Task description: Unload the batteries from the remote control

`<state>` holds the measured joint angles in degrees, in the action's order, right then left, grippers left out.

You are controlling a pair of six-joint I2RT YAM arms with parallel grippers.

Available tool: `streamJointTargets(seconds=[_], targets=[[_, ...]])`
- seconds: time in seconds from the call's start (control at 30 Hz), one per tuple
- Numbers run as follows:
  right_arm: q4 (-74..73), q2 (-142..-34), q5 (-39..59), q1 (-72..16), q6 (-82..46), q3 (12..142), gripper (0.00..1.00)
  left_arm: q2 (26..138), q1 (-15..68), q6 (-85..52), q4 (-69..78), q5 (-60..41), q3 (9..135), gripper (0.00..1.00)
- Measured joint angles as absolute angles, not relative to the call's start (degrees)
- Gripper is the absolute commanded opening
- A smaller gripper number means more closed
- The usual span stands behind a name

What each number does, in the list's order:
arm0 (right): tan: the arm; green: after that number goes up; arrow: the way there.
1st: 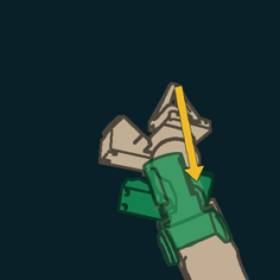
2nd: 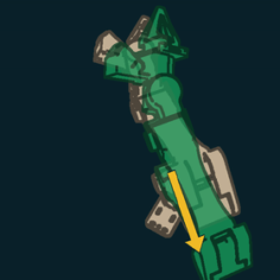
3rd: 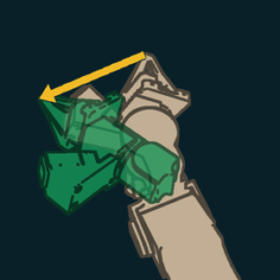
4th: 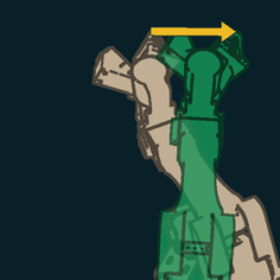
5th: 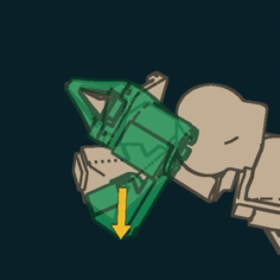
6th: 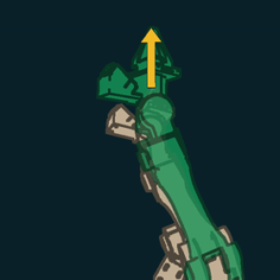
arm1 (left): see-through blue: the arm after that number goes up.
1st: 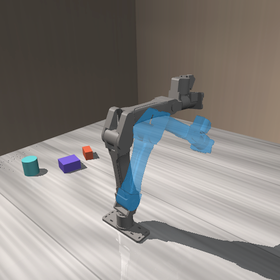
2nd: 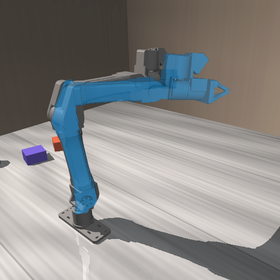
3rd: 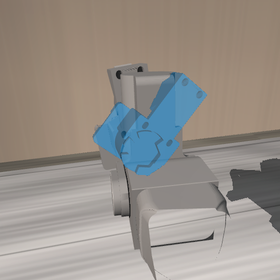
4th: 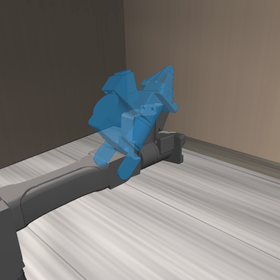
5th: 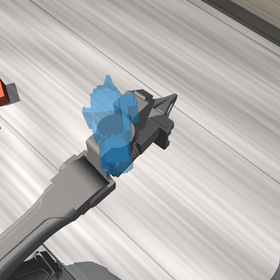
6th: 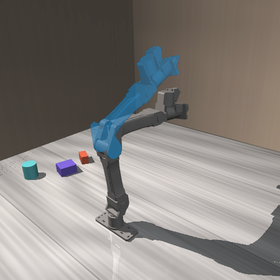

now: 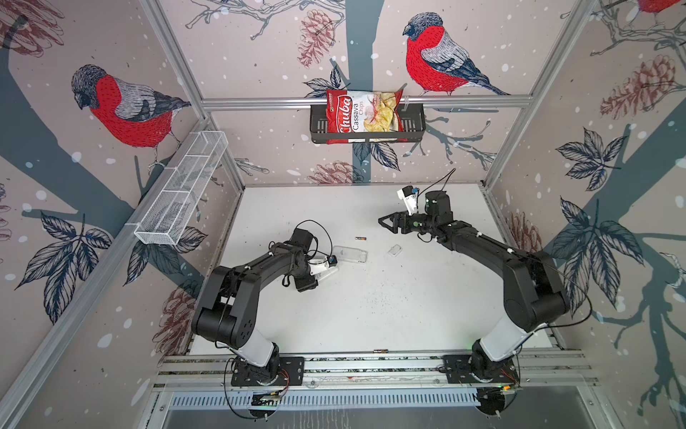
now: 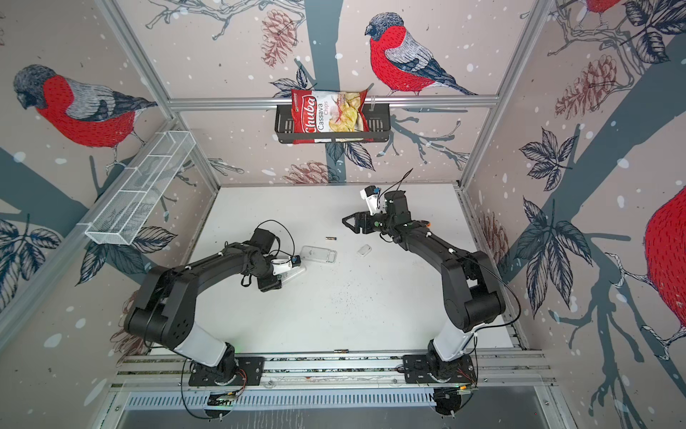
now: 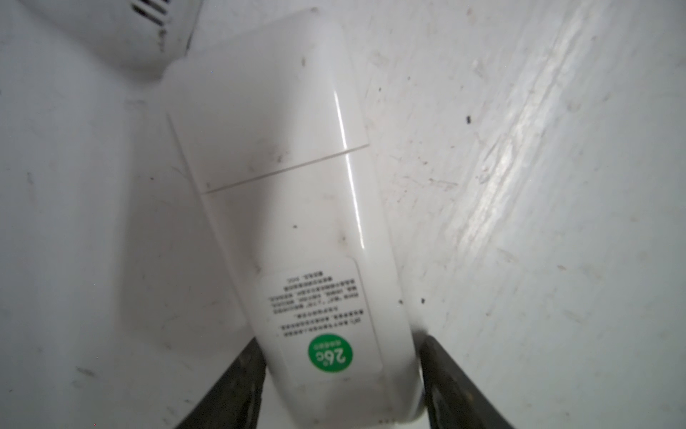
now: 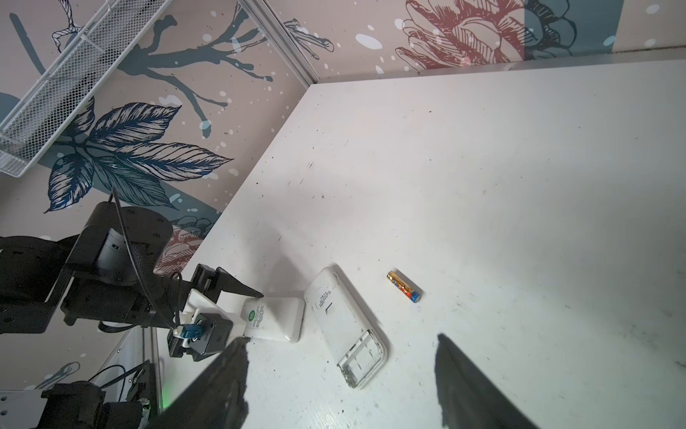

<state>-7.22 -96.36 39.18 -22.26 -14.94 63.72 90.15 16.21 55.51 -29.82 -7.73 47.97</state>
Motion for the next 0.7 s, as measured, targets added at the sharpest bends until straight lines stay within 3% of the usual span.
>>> streamJointTargets(seconds=[0.2,0.33,0.43,0.7], targets=[[-7.2,-96.1,39.2,-22.2,-14.9,63.7,0.79,90.0,16.2,55.4,-29.1,-7.9,47.7,0.55],[-7.2,-95.9,39.2,-22.2,-14.9,63.7,0.79,90.2,16.2,55.3,-29.1,-8.3,47.7,0.72],[-7.2,-95.9,39.2,-22.2,-14.9,63.7,0.79,90.3,16.2,54.5,-28.9,-9.2,47.7,0.76],[-7.2,-95.9,39.2,-22.1,-14.9,63.7,0.79,91.2,16.2,54.4,-29.4,-10.9,48.0,0.66]])
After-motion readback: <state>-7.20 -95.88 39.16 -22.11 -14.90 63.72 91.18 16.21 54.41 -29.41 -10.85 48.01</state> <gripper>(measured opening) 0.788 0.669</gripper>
